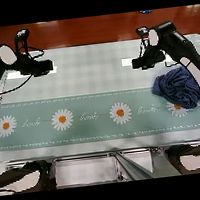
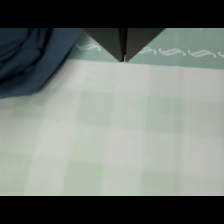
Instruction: Fold the shirts.
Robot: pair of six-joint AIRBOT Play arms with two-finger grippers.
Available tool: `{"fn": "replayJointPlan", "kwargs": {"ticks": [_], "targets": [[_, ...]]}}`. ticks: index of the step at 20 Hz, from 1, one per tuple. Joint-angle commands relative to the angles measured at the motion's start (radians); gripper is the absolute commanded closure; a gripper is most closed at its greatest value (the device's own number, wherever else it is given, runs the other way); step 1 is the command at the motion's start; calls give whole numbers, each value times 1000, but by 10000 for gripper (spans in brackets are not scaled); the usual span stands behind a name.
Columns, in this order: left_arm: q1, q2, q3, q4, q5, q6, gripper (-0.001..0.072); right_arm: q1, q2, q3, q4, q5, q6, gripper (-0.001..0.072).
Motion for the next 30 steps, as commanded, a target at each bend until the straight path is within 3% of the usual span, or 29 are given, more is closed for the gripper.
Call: {"fn": "replayJointPlan", "kwargs": {"ticks": [1,2,3,4,6,10,14,18,21,30], "targets": [[1,-32,0,1,95,0,638,0,-2,0,-5,-100,-9,584],[0,-42,0,1,114,5,381,0,-1,0,-40,-118,-16,290],[-1,-49,8,9,126,51,200,0,0,4,-100,-99,-76,288],[2,-51,31,45,105,85,197,-3,0,22,-159,-49,-118,288],[20,-42,103,103,2,47,198,-40,24,73,-237,64,-117,290],[101,80,72,93,-20,16,199,-207,229,37,-196,42,-30,295],[123,284,-224,43,71,18,198,-372,470,-264,-143,-62,14,294],[107,458,-544,-105,187,56,199,-459,624,-597,-75,-153,14,295],[84,480,-640,-106,209,56,198,-463,592,-684,-70,-157,3,294],[73,465,-652,-140,255,53,198,-463,357,-666,-47,-289,-14,291]]}}
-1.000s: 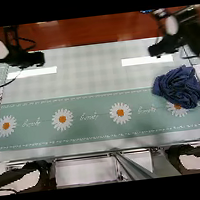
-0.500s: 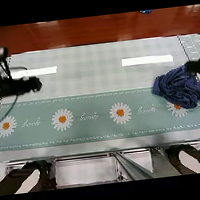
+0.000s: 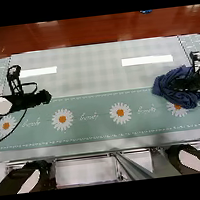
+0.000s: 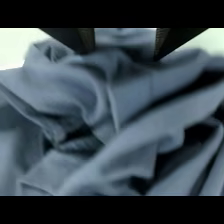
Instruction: Fold the shirts.
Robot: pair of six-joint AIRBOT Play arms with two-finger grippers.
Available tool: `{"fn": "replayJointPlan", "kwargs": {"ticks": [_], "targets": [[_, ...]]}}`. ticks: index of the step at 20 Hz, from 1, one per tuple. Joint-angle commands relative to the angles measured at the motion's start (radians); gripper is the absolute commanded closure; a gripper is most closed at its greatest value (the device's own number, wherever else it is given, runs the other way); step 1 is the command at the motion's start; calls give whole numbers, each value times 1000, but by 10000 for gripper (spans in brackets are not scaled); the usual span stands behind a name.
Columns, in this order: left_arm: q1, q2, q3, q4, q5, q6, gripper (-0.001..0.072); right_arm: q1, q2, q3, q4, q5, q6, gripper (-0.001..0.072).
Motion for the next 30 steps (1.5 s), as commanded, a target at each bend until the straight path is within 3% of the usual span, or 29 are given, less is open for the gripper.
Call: {"fn": "replayJointPlan", "kwargs": {"ticks": [1,5,8,9,11,15,18,20,23,30], "targets": [[-1,2,-7,-9,26,1,198,-1,-90,9,5,-71,0,291],[-1,-3,-8,-9,39,1,198,-1,-175,11,48,-175,13,292],[-1,-6,-7,-8,77,1,199,2,-203,11,141,-229,-48,299],[3,-6,-5,-6,107,2,199,1,-203,11,157,-235,-47,332],[34,-5,14,-5,146,2,199,1,-200,11,180,-213,-60,680],[180,24,111,-5,23,7,199,1,-115,119,234,-130,-139,684],[241,140,118,-66,-65,121,199,2,-2,330,334,-100,-206,685],[225,220,94,-103,-68,143,199,2,37,498,377,-39,-244,685],[205,269,72,-106,-85,96,199,43,64,724,382,26,-260,685],[205,267,72,-118,-103,97,199,336,63,1092,365,13,-258,685]]}}
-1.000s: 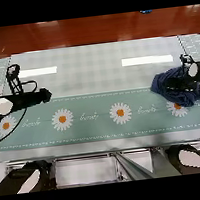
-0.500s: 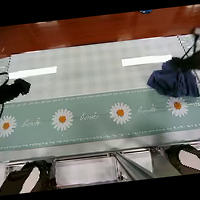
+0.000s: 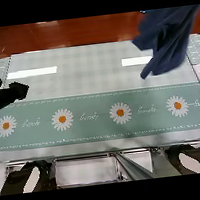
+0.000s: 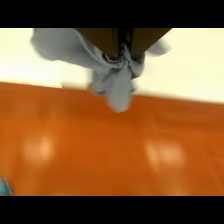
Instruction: Fold the shirts.
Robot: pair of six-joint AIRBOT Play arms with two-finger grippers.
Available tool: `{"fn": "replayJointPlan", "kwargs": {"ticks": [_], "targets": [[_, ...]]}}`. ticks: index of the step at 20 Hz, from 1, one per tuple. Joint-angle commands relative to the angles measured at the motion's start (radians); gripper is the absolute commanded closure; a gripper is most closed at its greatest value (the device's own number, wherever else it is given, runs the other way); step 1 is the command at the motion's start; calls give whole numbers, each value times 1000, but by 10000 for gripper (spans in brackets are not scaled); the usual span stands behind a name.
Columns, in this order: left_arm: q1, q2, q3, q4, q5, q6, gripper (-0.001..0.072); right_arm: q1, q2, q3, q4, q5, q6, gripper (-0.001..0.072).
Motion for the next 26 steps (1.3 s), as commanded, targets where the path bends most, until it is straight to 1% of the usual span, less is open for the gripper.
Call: {"fn": "replayJointPlan", "kwargs": {"ticks": [1,3,4,6,8,10,12,13,14,16,18,21,26], "targets": [[3,6,-1,5,13,12,199,141,4,168,-1,-16,-4,685],[27,6,0,53,62,21,199,214,4,204,5,-9,-1,685],[56,6,0,52,73,17,199,260,4,205,5,5,2,686],[104,6,0,52,59,-14,199,362,-13,205,5,47,11,685],[124,6,0,40,44,-16,199,469,-50,205,0,68,12,685],[124,6,0,-20,35,-16,199,550,-99,205,1,69,21,685],[124,6,0,-161,-31,-5,199,606,-147,205,1,68,33,685],[121,6,0,-240,-78,45,199,627,-169,205,1,68,40,685],[110,6,0,-283,-106,86,199,646,-193,205,2,68,47,685],[76,6,0,-299,-115,109,199,674,-236,205,9,69,63,685],[56,6,-1,-296,-116,110,199,700,-275,187,41,69,69,685],[44,5,-14,-296,-108,112,199,712,-353,142,45,98,79,685],[39,-41,-101,-296,-108,112,199,698,-505,-31,58,97,133,685]]}}
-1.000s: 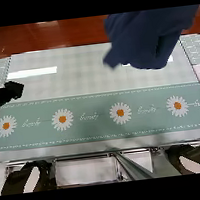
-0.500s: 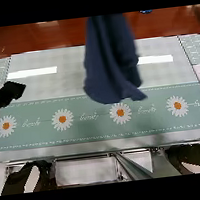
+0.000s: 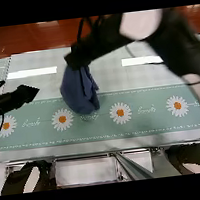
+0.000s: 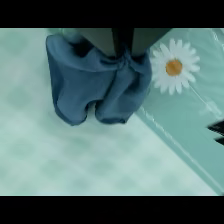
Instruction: Fold the shirts.
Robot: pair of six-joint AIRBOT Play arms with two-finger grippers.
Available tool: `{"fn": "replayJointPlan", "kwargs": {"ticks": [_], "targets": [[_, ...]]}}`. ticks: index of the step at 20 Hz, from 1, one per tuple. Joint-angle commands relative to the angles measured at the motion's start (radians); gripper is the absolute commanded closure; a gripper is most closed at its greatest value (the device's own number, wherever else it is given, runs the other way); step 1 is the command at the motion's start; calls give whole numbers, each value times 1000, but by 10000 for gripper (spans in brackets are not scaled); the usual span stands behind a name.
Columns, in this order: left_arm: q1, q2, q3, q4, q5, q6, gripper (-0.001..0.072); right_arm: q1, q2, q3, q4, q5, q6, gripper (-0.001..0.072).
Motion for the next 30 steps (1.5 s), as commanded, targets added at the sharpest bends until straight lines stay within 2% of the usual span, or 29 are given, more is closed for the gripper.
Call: {"fn": "replayJointPlan", "kwargs": {"ticks": [1,2,3,4,5,7,9,11,14,16,19,22,28,29,30], "targets": [[-7,-38,-63,-8,-4,3,199,2,-123,-106,20,5,43,684],[-7,-58,-84,-7,-3,4,199,2,-160,-121,40,2,53,684],[-7,-83,-100,-7,6,4,199,1,-200,-124,52,-2,72,621],[-7,-115,-104,-6,31,4,199,-8,-223,-124,49,0,100,353],[9,-143,-88,-6,66,11,199,-37,-226,-123,47,21,101,301],[92,-176,-3,-7,93,-5,198,-151,-178,-109,8,142,93,301],[164,-176,66,-7,84,17,199,-304,-72,-126,-95,236,87,302],[176,-182,45,-12,52,0,199,-467,67,-265,-150,222,117,302],[100,-264,-86,-89,-29,23,199,-652,279,-704,22,15,129,302],[35,-370,-124,-194,-48,133,199,-710,399,-1005,218,-129,48,302],[-39,-550,-85,-285,-2,157,199,-729,520,-1270,385,-219,-43,302],[-93,-699,-9,-327,8,157,199,-720,585,-1350,425,-216,-76,302],[-219,-837,128,-328,8,157,200,-703,595,-1352,453,-204,-82,302],[-225,-857,156,-328,7,157,228,-669,590,-1352,453,-215,-81,303],[-224,-872,182,-328,5,158,471,-623,573,-1351,457,-229,-66,303]]}}
